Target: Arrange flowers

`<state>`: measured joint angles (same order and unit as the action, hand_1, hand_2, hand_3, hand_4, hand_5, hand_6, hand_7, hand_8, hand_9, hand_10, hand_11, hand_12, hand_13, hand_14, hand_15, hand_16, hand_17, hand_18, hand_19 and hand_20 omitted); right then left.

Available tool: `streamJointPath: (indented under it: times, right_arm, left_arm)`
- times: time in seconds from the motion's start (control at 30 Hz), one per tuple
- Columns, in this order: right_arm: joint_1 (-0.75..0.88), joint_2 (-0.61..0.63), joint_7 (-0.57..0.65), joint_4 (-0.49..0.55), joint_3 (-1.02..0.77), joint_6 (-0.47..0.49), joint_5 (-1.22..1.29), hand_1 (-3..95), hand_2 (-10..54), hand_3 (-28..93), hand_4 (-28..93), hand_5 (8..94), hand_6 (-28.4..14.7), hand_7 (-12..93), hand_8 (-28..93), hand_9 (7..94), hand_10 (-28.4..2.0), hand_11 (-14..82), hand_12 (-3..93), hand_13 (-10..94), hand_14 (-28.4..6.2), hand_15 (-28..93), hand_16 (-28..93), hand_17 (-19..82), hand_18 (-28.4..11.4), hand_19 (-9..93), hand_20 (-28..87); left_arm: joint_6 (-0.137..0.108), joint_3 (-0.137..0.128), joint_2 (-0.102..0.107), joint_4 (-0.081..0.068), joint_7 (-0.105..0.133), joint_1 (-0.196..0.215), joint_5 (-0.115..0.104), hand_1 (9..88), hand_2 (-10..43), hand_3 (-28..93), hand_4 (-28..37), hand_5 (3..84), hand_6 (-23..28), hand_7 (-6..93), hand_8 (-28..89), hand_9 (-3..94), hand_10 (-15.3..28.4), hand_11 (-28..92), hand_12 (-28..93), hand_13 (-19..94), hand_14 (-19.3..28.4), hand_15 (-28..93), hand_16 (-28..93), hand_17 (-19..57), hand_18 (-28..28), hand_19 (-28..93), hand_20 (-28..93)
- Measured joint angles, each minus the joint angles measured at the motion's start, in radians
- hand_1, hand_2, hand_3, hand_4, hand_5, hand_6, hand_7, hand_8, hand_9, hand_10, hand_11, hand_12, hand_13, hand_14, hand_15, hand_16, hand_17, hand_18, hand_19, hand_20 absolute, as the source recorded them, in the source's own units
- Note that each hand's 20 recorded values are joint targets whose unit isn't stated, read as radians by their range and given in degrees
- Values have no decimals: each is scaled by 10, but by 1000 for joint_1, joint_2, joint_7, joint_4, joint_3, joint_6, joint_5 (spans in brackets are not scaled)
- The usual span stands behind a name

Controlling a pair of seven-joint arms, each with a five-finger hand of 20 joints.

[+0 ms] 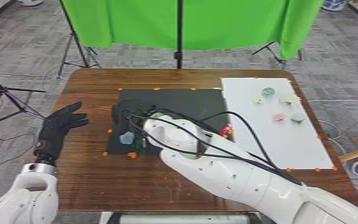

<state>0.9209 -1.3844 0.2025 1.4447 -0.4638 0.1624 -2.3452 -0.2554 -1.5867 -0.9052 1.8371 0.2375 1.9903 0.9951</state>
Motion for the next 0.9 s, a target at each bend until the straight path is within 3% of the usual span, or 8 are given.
streamJointPath:
  times: [0.13, 0.27, 0.37, 0.47, 0.53, 0.6, 0.77, 0.9]
  right_arm:
    - [-5, 33, 4, 49, 1, 5, -2, 380, -95, 677, -164, 612, 20, 200, -97, 761, -118, 271, 267, 898, -14, 571, 376, 617, -140, 932, 571]
    - [-5, 123, 31, 206, -37, -18, 63, 361, -95, 670, -161, 611, 16, 192, -94, 742, -131, 260, 267, 859, -33, 593, 380, 588, -152, 932, 578]
    - [27, 208, 55, 360, -159, -60, 115, 312, -95, 656, -144, 614, 8, 169, -86, 735, -143, 246, 269, 849, -40, 603, 373, 582, -156, 932, 585]
    - [74, 301, 99, 485, -318, -120, 111, 240, -95, 611, -115, 601, -14, 123, -66, 710, -171, 212, 274, 821, -71, 609, 368, 556, -175, 932, 583]
    - [105, 372, 150, 537, -422, -126, 109, 182, -60, 573, -113, 576, -27, 91, -55, 690, -191, 189, 277, 803, -92, 606, 365, 541, -188, 932, 572]
    - [138, 440, 215, 553, -522, -94, 116, 157, -37, 551, -116, 569, -31, 79, -51, 687, -198, 183, 278, 798, -101, 605, 363, 534, -194, 932, 566]
    - [248, 575, 368, 498, -750, 165, 166, 182, -58, 570, -106, 586, -28, 85, -47, 718, -189, 218, 290, 808, -99, 612, 357, 540, -194, 932, 558]
    - [332, 635, 381, 390, -802, 166, 172, 228, -88, 605, -102, 602, -20, 104, -56, 740, -177, 240, 286, 824, -85, 615, 354, 556, -189, 932, 565]
  left_arm:
    - [-2, -24, -6, 16, -2, 22, 2, 230, 164, 633, -283, 412, 51, 134, -68, 465, 145, 237, 124, 417, 198, 281, -23, 74, 131, 117, 170]
    - [-4, -65, -12, 44, -8, 65, 3, 230, 164, 633, -283, 413, 51, 135, -68, 466, 145, 236, 123, 417, 198, 281, -23, 74, 131, 116, 170]
    - [-8, -89, -15, 58, -11, 98, 4, 230, 163, 633, -283, 413, 51, 135, -68, 465, 145, 237, 123, 417, 198, 281, -24, 74, 131, 116, 170]
    - [-13, -99, -15, 65, -13, 122, 5, 230, 163, 633, -283, 413, 51, 135, -68, 466, 146, 236, 123, 418, 199, 281, -24, 74, 131, 116, 170]
    - [-16, -103, -15, 69, -15, 132, 7, 230, 162, 634, -283, 413, 51, 135, -68, 466, 146, 237, 123, 417, 199, 282, -24, 74, 131, 116, 170]
    - [-17, -108, -17, 72, -16, 140, 7, 231, 162, 633, -283, 413, 51, 135, -68, 466, 146, 237, 123, 417, 198, 281, -24, 73, 131, 116, 171]
    - [-19, -113, -22, 74, -17, 146, 9, 231, 159, 633, -283, 413, 51, 135, -68, 466, 146, 237, 123, 418, 198, 282, -24, 74, 131, 115, 170]
    - [-18, -113, -25, 74, -17, 146, 11, 232, 158, 635, -283, 413, 52, 135, -68, 466, 146, 238, 123, 418, 199, 283, -24, 74, 131, 114, 170]
